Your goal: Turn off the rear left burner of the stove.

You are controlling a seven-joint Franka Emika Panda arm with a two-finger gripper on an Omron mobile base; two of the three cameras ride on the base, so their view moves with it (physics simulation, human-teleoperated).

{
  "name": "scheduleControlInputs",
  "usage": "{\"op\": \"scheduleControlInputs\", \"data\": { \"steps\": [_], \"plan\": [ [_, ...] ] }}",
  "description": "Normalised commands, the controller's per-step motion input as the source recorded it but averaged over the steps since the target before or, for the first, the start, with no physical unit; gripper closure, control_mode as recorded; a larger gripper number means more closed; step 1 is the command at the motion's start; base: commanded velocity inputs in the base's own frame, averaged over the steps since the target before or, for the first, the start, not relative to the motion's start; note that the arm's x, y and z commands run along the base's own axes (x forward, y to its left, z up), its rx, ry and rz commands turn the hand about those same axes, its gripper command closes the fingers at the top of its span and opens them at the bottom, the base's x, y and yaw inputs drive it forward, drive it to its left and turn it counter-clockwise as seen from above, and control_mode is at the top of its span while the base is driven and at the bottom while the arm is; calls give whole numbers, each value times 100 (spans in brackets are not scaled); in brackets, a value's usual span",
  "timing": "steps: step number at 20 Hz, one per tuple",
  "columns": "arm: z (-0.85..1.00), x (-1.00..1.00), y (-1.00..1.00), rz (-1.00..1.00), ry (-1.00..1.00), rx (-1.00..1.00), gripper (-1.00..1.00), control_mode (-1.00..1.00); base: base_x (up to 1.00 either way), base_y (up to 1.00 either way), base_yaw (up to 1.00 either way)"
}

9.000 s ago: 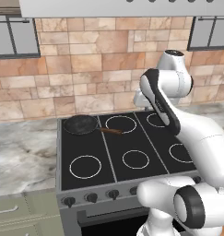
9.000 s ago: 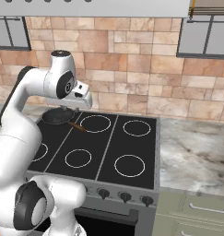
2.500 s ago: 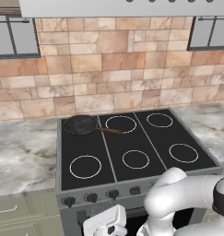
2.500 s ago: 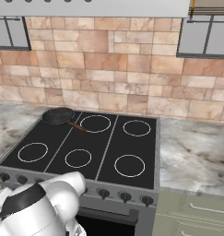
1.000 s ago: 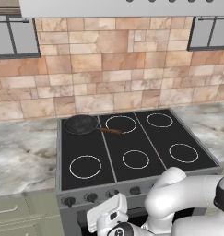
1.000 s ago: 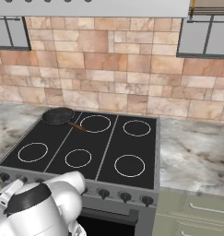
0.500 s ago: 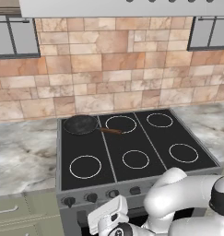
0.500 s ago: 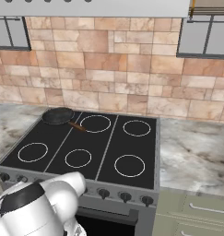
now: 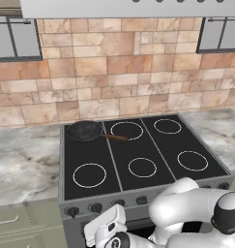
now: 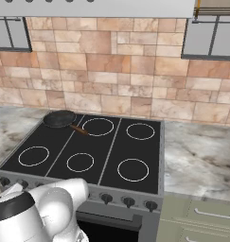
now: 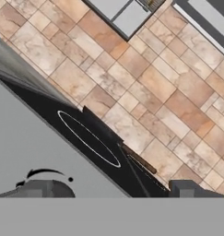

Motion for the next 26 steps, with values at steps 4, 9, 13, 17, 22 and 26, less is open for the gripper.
{"op": "scheduleControlInputs", "data": {
  "steps": [4,9,13,17,22,26],
  "plan": [
    [-11,3,1,0,0,0,-100,-100,0,0,0],
    [-19,0,0,0,0,0,-100,-100,0,0,0],
    [-15,3,0,0,0,0,-100,-100,0,0,0],
    [-7,5,0,0,0,0,-100,-100,0,0,0],
    [-6,4,0,0,0,0,-100,-100,0,0,0],
    [-2,8,0,0,0,0,-100,-100,0,0,0]
  ]
}}
